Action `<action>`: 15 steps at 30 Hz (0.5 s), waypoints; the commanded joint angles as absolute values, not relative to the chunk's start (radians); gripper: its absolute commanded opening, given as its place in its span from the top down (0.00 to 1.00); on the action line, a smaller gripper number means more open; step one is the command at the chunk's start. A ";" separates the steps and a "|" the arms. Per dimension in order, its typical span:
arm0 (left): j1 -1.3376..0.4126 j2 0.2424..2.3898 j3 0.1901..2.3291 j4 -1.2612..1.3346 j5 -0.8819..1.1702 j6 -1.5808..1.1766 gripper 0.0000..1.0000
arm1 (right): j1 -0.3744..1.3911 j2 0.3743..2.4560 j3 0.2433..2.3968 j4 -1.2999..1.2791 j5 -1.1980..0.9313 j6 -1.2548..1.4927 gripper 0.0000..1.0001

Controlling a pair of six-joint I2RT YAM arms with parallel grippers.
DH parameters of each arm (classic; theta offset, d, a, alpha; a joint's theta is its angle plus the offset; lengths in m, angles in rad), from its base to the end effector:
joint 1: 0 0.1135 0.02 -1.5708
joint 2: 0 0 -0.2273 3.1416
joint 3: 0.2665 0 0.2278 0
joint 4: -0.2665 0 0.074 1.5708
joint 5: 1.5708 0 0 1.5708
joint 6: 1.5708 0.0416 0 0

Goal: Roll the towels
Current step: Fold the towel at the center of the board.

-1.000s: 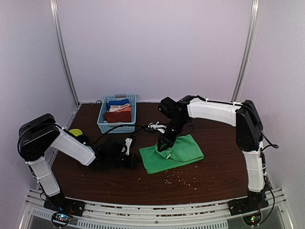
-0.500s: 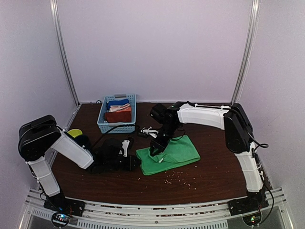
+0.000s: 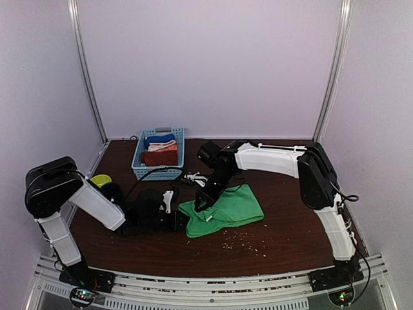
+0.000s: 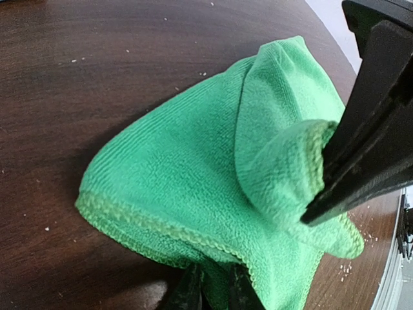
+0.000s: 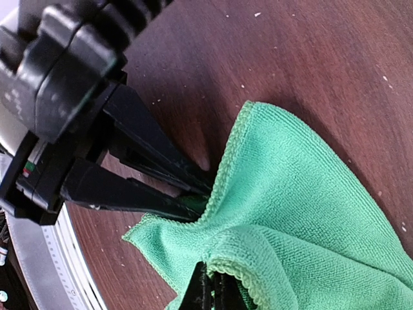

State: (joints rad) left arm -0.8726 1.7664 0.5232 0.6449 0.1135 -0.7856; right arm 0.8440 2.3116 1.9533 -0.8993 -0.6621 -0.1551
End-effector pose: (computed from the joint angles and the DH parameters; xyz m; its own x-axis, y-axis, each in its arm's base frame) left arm 0.1809 -0.2229 0.0827 -0.8368 -0.0960 -0.5390 0.3245 0.7060 -0.6295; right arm 0.2687 0.3407 0.1587 -0.5141 -0.7615 -0.3948 -0.8043 0.2681 0.5302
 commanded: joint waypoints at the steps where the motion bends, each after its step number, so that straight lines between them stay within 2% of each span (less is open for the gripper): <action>1: -0.881 1.779 0.498 0.573 0.118 -0.797 0.82 | 0.868 2.352 1.987 -0.868 -0.702 -0.132 1.00; 5: -0.881 1.668 0.453 0.485 0.049 -0.826 0.82 | 0.868 2.357 1.989 -0.874 -0.651 -0.135 1.00; 11: -0.879 1.400 0.361 0.305 -0.081 -0.839 0.76 | 0.869 2.341 1.987 -0.877 -0.629 -0.138 1.00; 15: -0.867 1.415 0.363 0.281 -0.060 -0.822 0.82 | 0.871 2.332 1.987 -0.875 -0.633 -0.131 1.00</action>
